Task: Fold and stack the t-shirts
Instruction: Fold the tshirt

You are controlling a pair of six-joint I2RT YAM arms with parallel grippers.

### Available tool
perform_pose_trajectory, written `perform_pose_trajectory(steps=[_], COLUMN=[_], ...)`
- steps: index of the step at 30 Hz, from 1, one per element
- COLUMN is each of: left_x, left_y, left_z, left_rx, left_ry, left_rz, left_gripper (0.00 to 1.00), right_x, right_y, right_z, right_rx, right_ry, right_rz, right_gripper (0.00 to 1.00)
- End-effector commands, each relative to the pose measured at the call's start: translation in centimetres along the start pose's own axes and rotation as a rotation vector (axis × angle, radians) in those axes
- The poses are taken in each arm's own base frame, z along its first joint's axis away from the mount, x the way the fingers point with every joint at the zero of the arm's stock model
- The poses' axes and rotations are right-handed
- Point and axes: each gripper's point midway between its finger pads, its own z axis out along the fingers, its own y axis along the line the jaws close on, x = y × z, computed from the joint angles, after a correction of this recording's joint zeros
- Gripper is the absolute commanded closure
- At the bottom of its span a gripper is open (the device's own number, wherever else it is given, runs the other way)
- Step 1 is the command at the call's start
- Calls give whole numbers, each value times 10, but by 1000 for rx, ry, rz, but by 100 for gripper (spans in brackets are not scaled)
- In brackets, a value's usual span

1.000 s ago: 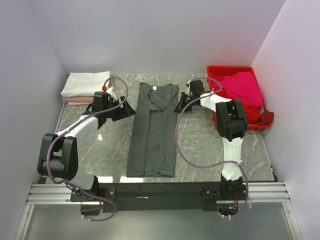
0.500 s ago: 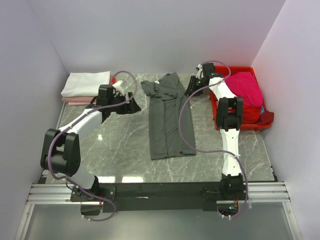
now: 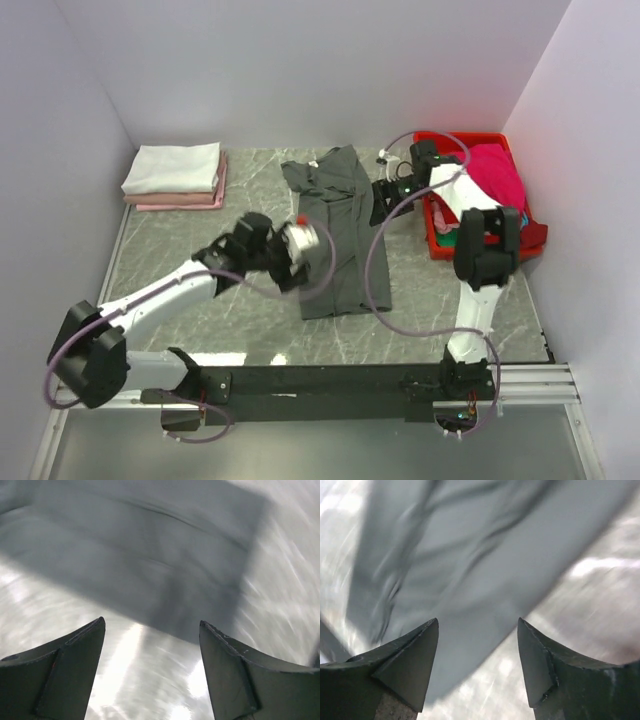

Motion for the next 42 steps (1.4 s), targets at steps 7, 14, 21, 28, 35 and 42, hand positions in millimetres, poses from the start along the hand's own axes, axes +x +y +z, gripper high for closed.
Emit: perform_pose_trajectory(steps=[7, 14, 21, 28, 35, 42], left_x=[52, 81, 92, 113, 129, 129], left_y=[-68, -107, -116, -113, -102, -104], left_z=[9, 34, 51, 60, 65, 62], left_rx=[155, 223, 220, 208, 152, 150], left_ry=[117, 224, 260, 350, 396, 384], left_rz=[413, 499, 538, 550, 548, 537], left_gripper=[21, 27, 28, 36, 61, 99], right_x=[19, 77, 141, 147, 197, 195], right_y=[101, 119, 120, 113, 103, 98], right_z=[-87, -84, -74, -73, -50, -21], right_rx=[-20, -116, -167, -109, -127, 12], right_ry=[-260, -229, -158, -168, -111, -90], right_rz=[-630, -849, -1066, -1099, -1380, -1526], right_gripper=[21, 16, 13, 14, 10, 10])
